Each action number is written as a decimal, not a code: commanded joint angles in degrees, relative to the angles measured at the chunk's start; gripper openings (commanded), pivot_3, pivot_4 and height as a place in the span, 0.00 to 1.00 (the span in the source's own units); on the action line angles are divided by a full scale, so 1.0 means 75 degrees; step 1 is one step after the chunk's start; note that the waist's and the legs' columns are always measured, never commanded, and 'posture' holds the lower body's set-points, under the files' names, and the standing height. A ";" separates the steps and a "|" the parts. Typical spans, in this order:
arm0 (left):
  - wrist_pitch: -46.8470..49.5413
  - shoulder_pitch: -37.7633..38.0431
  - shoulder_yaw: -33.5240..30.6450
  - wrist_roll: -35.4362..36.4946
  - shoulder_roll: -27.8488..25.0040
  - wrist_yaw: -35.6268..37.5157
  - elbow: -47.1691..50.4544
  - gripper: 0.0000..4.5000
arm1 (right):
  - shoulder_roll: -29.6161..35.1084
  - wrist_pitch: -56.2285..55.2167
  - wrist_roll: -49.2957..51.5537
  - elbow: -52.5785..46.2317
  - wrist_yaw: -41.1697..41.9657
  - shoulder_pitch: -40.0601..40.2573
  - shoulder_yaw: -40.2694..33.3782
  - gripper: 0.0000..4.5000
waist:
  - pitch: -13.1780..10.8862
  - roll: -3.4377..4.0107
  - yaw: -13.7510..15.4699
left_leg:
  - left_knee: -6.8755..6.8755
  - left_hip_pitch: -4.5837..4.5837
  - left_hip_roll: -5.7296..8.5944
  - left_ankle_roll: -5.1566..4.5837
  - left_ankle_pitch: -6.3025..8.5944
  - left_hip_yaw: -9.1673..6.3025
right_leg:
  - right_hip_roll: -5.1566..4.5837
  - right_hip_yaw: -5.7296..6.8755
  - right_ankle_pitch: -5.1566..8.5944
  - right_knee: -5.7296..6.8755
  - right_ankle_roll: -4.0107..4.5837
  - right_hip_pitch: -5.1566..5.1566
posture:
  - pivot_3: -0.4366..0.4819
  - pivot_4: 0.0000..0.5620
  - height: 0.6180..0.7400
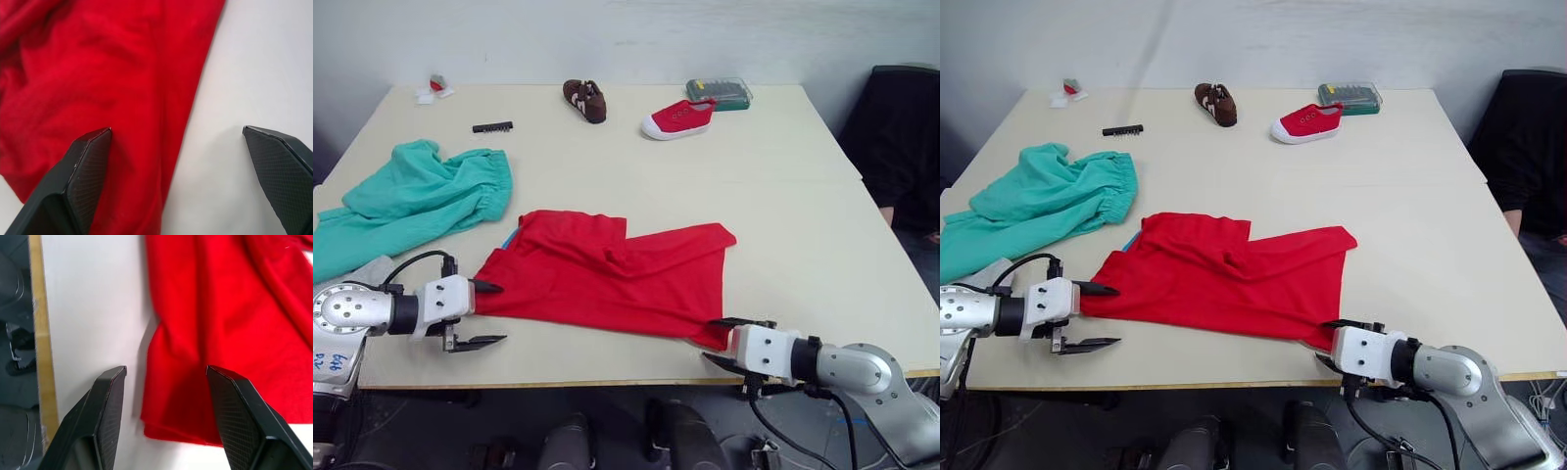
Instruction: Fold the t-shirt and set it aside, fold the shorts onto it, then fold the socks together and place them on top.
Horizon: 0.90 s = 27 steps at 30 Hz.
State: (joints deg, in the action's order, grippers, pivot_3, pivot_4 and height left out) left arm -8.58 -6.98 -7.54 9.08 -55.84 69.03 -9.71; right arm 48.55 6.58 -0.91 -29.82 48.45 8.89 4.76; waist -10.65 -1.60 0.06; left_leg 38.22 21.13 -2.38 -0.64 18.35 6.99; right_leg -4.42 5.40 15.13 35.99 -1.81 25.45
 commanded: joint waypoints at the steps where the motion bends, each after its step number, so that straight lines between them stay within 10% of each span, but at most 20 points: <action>1: -0.0300 -0.0167 0.0192 -0.0275 0.0046 -0.0178 -0.0310 1.00 | -0.0095 -0.0184 -0.0256 0.0075 -0.0186 -0.0038 0.0064 0.57 | 0.0001 0.0000 0.0001 | 0.0000 -0.0003 0.0000 0.0001 -0.0001 0.0000 | 0.0000 0.0000 0.0000 0.0001 0.0000 -0.0001 | 0.48 0.27 1.00; 10: -0.0792 -0.0492 0.0525 -0.0581 0.0042 -0.0359 -0.1040 0.53 | 0.0003 -0.1060 -0.0991 0.0559 -0.0498 -0.0072 0.0078 0.00 | 0.0020 0.0015 0.0009 | -0.0001 -0.0021 0.0000 0.0002 -0.0016 -0.0001 | -0.0001 -0.0003 0.0000 0.0007 0.0000 -0.0016 | 0.48 0.27 1.00; 18: -0.0675 -0.0778 0.0768 -0.0659 -0.0019 -0.0292 -0.1211 0.01 | 0.0445 -0.2299 -0.1154 0.1010 -0.0375 0.0080 -0.0110 0.00 | 0.0022 0.0017 0.0031 | 0.0000 -0.0021 0.0000 0.0002 -0.0018 -0.0002 | 0.0000 0.0000 0.0000 0.0011 0.0001 -0.0016 | 0.48 0.27 1.00; 27: 0.0436 0.1075 0.0117 0.0522 -0.0721 0.0723 0.0529 0.01 | 0.1531 -0.5422 -0.1045 0.2725 -0.0230 0.0001 -0.0558 0.00 | 0.0022 0.0017 -0.0108 | -0.0007 -0.0022 -0.0013 0.0023 -0.0008 0.0018 | 0.0015 -0.0015 0.0006 0.0001 -0.0004 -0.0011 | 0.48 0.27 1.00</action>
State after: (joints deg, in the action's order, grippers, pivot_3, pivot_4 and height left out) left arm -7.39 -2.27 -5.63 12.45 -59.86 72.89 -7.68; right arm 58.36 -30.40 -8.90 -12.26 46.70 9.07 2.78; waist -10.49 -1.47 -0.75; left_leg 38.18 20.96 -2.50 -0.40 18.28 7.13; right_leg -4.28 5.28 15.19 35.99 -1.85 25.36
